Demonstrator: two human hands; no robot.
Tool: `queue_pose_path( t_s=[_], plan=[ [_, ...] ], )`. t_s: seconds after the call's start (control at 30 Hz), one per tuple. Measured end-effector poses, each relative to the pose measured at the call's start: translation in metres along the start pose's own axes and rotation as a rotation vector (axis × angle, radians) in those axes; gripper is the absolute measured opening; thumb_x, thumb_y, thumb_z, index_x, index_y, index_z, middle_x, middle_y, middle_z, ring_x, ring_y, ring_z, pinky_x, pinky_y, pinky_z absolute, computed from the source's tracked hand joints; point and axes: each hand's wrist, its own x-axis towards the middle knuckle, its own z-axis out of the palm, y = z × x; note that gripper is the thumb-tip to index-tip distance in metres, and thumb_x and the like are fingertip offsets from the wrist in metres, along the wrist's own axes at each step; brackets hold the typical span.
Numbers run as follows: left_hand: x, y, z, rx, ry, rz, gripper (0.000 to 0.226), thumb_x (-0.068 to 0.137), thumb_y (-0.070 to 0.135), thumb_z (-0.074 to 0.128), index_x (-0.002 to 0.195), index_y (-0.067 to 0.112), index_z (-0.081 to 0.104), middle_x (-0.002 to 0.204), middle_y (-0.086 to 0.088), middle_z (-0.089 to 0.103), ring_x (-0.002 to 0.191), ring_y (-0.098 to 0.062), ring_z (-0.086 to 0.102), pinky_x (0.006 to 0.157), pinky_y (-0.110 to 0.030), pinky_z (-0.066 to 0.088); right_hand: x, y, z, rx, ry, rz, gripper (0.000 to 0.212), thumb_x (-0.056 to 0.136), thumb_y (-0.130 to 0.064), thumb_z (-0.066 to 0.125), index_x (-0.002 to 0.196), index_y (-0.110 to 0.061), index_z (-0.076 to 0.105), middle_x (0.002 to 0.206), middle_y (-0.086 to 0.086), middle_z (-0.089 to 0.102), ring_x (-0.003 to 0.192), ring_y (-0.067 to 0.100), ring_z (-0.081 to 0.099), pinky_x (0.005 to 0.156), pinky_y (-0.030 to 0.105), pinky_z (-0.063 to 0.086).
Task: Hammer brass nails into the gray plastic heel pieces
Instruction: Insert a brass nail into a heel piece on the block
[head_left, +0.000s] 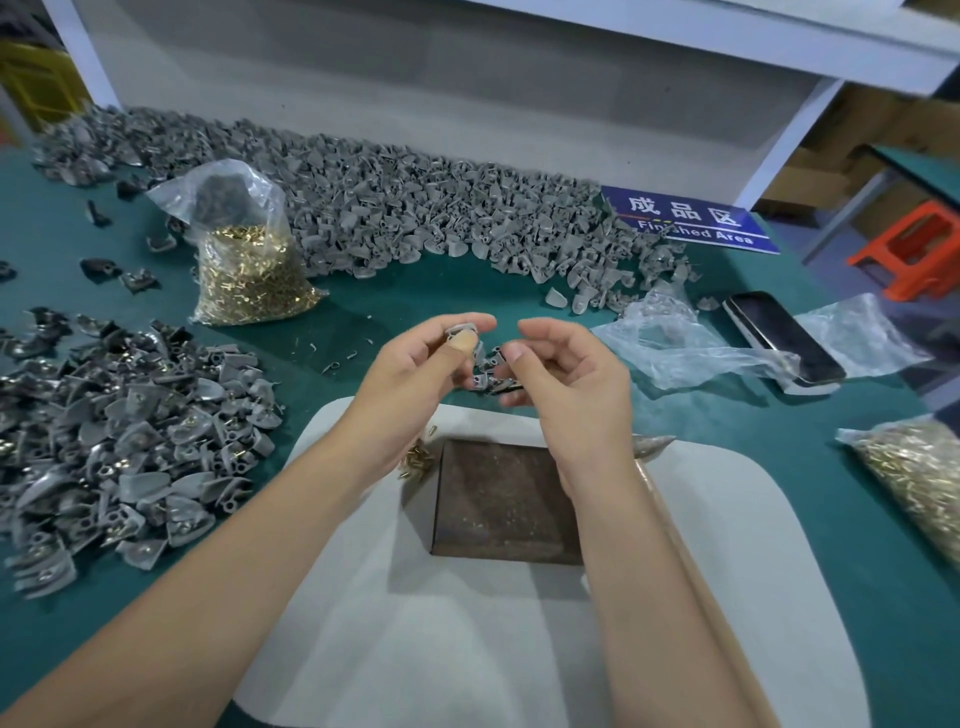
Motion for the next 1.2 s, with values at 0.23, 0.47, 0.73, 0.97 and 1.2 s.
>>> queue_pose_path(
  t_s=[0.23, 0.47, 0.73, 0.97, 1.2],
  plan=[
    [-0.0036, 0.0009, 0.0041, 0.209, -0.039, 0.089, 0.019, 0.107, 0.01, 0.047, 0.124, 0.016, 0.054, 0.078, 0.002, 0.069, 0.075, -0.015, 0.067, 0.071, -0.028, 0.056, -0.0012, -0.001, -0.0005, -0.076, -0.04, -0.013, 0.019, 0.092, -0.014, 0.075, 0.089, -0.033, 0.077, 0.088, -0.001, 0.075, 0.079, 0.014, 0.069, 0.057, 0.024, 0.055],
    [-0.0033, -0.0037, 0.0026, 0.414, 0.012, 0.163, 0.027, 0.109, 0.024, 0.045, 0.094, 0.01, 0.062, 0.07, 0.001, 0.069, 0.056, -0.017, 0.066, 0.048, -0.026, 0.047, -0.0023, -0.0041, 0.0014, -0.133, -0.119, -0.023, 0.018, 0.09, -0.017, 0.076, 0.088, -0.035, 0.078, 0.089, -0.003, 0.077, 0.079, 0.013, 0.069, 0.06, 0.024, 0.056],
    [-0.0032, -0.0068, 0.0049, 0.234, 0.07, 0.122, 0.011, 0.1, 0.017, 0.063, 0.11, 0.014, 0.068, 0.083, -0.004, 0.077, 0.077, -0.019, 0.075, 0.069, -0.031, 0.062, -0.0019, -0.0009, 0.0, -0.095, -0.046, 0.015, 0.018, 0.094, -0.009, 0.073, 0.09, -0.026, 0.076, 0.087, -0.001, 0.077, 0.081, 0.012, 0.07, 0.058, 0.024, 0.056],
    [-0.0034, -0.0056, 0.004, 0.252, 0.081, 0.216, 0.016, 0.102, 0.011, 0.06, 0.114, 0.016, 0.07, 0.094, -0.005, 0.078, 0.087, -0.019, 0.076, 0.077, -0.029, 0.061, 0.0033, 0.0006, -0.0022, -0.057, 0.078, 0.03, 0.016, 0.093, -0.011, 0.074, 0.094, -0.026, 0.078, 0.082, -0.001, 0.077, 0.073, 0.008, 0.068, 0.057, 0.022, 0.054],
    [-0.0041, -0.0078, 0.0015, 0.289, 0.127, 0.24, 0.016, 0.101, 0.011, 0.063, 0.115, 0.017, 0.067, 0.095, 0.0, 0.078, 0.089, -0.014, 0.075, 0.075, -0.022, 0.058, 0.0007, 0.0007, -0.0009, -0.31, 0.066, -0.174, 0.021, 0.091, -0.013, 0.077, 0.093, -0.034, 0.078, 0.099, -0.008, 0.072, 0.092, 0.009, 0.067, 0.078, 0.039, 0.06]
  ],
)
